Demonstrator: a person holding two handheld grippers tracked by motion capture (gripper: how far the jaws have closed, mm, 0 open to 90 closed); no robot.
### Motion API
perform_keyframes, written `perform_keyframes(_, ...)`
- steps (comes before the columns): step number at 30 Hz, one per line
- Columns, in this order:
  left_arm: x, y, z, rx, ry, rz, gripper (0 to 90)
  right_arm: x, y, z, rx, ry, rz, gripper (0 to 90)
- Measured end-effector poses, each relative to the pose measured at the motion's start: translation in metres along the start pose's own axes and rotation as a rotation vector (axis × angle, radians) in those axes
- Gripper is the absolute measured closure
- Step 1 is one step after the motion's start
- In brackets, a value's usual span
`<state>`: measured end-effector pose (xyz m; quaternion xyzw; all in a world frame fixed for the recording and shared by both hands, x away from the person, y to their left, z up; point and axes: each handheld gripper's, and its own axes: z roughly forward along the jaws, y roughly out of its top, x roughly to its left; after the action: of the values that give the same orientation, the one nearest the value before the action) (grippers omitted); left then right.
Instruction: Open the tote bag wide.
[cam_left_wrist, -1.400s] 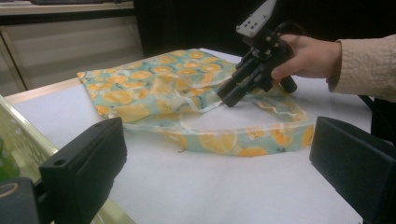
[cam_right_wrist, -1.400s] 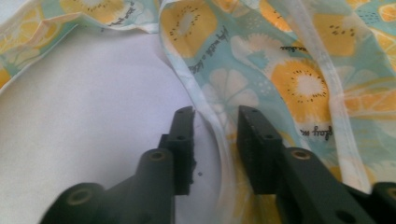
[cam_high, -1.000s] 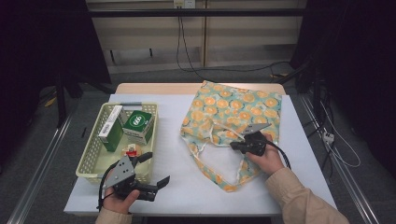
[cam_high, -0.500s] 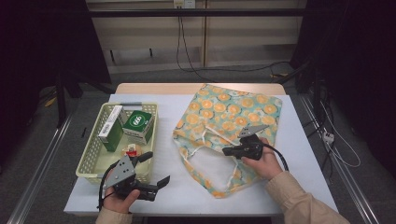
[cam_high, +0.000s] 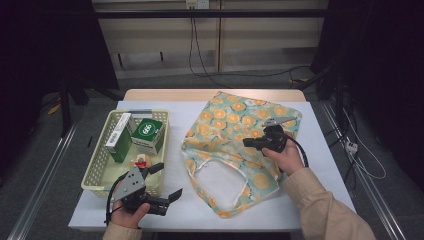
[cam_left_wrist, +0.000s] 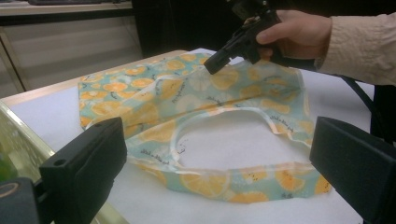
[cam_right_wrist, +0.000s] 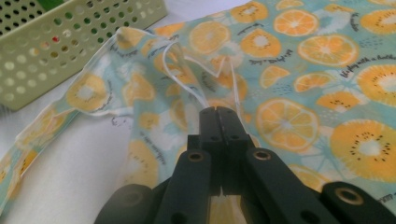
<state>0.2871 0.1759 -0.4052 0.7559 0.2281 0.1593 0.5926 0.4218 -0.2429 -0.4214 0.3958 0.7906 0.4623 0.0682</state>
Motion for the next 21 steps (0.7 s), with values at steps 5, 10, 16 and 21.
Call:
perform_keyframes(5,0.001,0.000,0.000,-0.001,0.003,0.000,3.4,-0.017,-0.002,0.008,0.008,-0.057,0.014,90.0)
perform_keyframes(10,0.001,0.000,0.001,-0.001,0.002,-0.003,3.4,-0.030,-0.009,0.014,0.020,-0.109,0.038,90.0)
perform_keyframes(16,0.001,-0.001,0.001,-0.001,-0.001,-0.003,3.4,-0.037,-0.014,0.017,0.000,-0.131,0.046,90.0)
perform_keyframes(21,0.001,-0.001,0.001,0.000,-0.002,0.001,3.4,-0.038,-0.017,0.019,-0.005,-0.208,-0.012,90.0)
